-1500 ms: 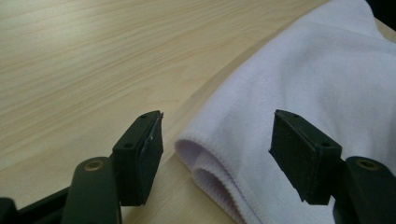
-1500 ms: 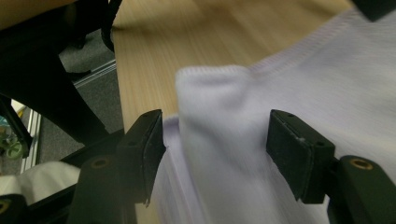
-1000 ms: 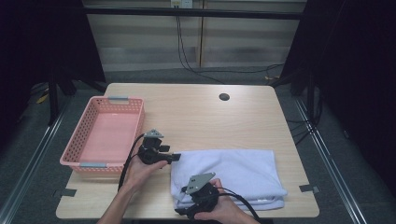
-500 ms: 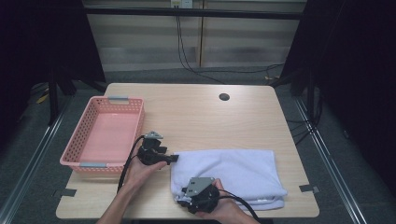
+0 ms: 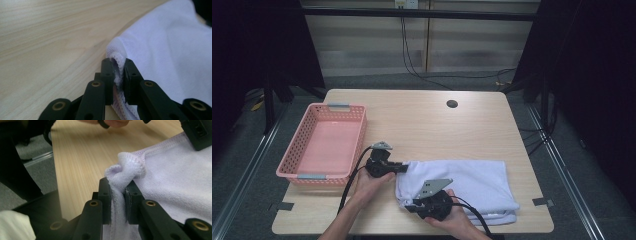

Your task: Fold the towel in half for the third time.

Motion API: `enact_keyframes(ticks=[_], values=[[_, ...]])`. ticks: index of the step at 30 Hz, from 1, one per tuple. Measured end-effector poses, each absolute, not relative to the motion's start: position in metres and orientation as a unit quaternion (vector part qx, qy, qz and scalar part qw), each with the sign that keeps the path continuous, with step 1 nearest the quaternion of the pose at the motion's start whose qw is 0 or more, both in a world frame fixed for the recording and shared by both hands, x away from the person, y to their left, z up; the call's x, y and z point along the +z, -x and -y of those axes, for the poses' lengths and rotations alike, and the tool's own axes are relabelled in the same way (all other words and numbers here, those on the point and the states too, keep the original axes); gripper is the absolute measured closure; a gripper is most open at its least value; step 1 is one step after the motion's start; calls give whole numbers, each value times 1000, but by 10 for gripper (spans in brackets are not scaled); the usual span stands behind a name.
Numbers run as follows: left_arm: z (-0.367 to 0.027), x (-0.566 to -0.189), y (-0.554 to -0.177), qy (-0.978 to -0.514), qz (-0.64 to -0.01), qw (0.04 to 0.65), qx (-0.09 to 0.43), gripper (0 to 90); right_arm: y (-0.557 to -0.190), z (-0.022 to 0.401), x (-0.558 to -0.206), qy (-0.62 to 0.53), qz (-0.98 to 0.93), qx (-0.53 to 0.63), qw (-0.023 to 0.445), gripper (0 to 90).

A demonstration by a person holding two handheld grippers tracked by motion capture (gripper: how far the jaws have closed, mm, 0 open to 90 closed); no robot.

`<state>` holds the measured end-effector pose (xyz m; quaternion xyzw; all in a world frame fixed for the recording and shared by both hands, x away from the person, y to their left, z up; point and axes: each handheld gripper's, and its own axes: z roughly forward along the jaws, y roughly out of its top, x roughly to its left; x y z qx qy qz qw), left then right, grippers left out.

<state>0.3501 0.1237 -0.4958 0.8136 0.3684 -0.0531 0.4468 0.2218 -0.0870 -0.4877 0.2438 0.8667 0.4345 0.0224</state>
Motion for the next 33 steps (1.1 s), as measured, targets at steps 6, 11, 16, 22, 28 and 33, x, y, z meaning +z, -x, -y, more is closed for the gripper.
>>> enact_keyframes(ticks=[6, 11, 16, 22, 28, 33], values=[[-126, -482, -353, -796, -373, 473, -53, 821, -229, 94, -472, -269, -845, 461, -3, 793], [-132, -459, -354, -772, -380, 507, -44, 821, -234, 93, -449, -270, -835, 479, 3, 794], [-143, -436, -355, -770, -376, 515, -30, 821, -240, 88, -427, -272, -818, 508, -14, 793], [-156, -402, -356, -759, -372, 535, -5, 817, -248, 74, -406, -262, -796, 544, -29, 793], [-160, -372, -350, -773, -356, 525, 37, 817, -249, 63, -385, -242, -785, 570, -21, 793], [-133, -389, -350, -792, -343, 504, 31, 814, -240, 80, -404, -264, -782, 565, -19, 792]])
